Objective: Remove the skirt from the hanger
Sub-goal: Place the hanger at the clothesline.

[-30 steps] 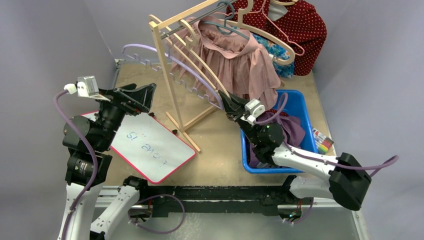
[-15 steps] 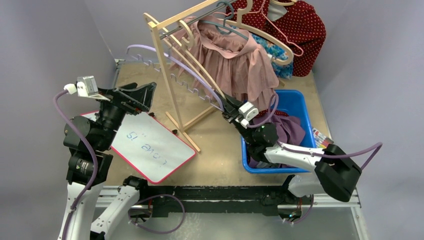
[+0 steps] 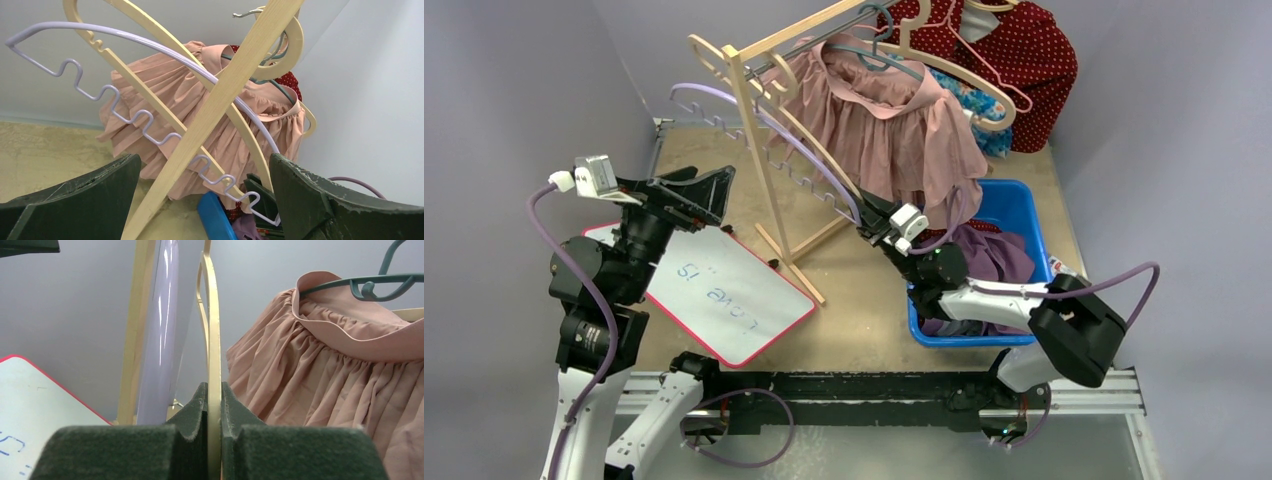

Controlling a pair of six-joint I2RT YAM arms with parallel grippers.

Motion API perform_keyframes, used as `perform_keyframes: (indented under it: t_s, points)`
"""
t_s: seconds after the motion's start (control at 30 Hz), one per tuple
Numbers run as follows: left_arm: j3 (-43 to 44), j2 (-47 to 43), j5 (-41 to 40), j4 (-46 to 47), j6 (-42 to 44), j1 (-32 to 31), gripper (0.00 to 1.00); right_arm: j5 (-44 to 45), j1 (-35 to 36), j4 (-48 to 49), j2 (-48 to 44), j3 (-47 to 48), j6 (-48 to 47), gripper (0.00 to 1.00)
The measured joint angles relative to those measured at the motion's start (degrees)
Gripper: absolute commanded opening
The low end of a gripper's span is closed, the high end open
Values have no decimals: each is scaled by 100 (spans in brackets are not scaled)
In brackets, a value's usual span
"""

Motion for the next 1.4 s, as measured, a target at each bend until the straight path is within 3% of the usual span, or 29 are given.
perform_keyframes:
  t_s: [0.13,0.27,0.63,1.13,1.4]
  points:
    - [0,0,2,7,0,0,100,-101,2,-195,-120,15,105,0]
    - [0,0,2,7,0,0,100,-85,2,-1062,-586,138,273,0]
    - [-85,-44,0,28,0,0,100,-59,2,-3515,-1589,632,962,15]
    - [-192,-70,4,61,-9,0,100,66,2,-5654,-2319,831,1873,68]
    - [-214,-70,2,37,2,0,100,518,2,-7899,-2865,1346,2240,87]
